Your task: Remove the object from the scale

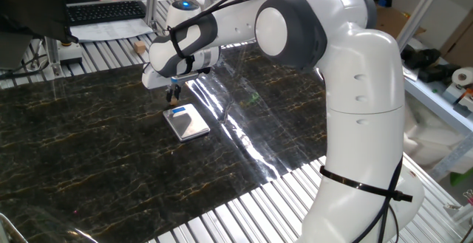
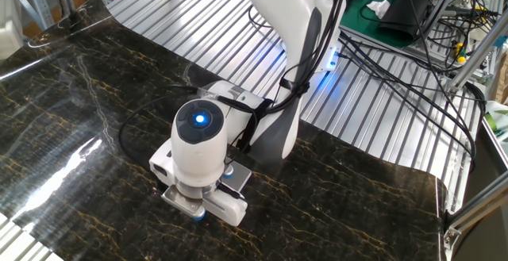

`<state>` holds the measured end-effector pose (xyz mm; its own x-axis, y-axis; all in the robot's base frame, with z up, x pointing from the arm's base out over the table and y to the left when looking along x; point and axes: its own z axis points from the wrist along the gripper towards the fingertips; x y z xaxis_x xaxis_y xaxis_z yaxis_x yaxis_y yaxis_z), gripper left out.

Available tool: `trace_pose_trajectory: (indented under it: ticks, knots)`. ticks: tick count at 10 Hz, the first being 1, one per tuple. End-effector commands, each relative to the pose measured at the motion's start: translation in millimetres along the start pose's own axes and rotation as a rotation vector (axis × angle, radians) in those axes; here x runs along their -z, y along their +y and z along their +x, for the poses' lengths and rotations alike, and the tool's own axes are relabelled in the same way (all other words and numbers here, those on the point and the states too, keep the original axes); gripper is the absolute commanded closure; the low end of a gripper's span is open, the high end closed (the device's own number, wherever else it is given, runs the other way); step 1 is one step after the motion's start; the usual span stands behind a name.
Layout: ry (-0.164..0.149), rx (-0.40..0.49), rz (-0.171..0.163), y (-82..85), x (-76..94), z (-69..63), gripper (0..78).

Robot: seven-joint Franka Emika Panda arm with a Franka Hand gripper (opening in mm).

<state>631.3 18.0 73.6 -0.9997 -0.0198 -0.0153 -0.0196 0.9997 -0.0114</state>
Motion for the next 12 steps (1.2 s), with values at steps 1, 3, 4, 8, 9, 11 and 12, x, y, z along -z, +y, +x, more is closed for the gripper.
trace_pose_trajectory:
  ticks: [1, 3, 4, 8, 9, 11, 12]
  knots:
    - [0.004, -0.002, 0.002, -0.2, 1.5, -1.7, 76.2]
    - [0.004, -0.005, 0.002, -0.2, 1.5, -1.7, 76.2]
    - [0.004, -0.006, 0.002, -0.2, 1.2, -1.6, 76.2]
    - [0.001, -0.004, -0.002, -0.3, 0.2, -1.7, 76.2]
    - [0.001, -0.005, -0.002, -0.3, 0.3, -1.8, 76.2]
    - [0.001, -0.005, -0.003, -0.3, 0.4, -1.9, 76.2]
    - [0.001, -0.005, -0.003, -0.3, 0.4, -1.9, 0.2]
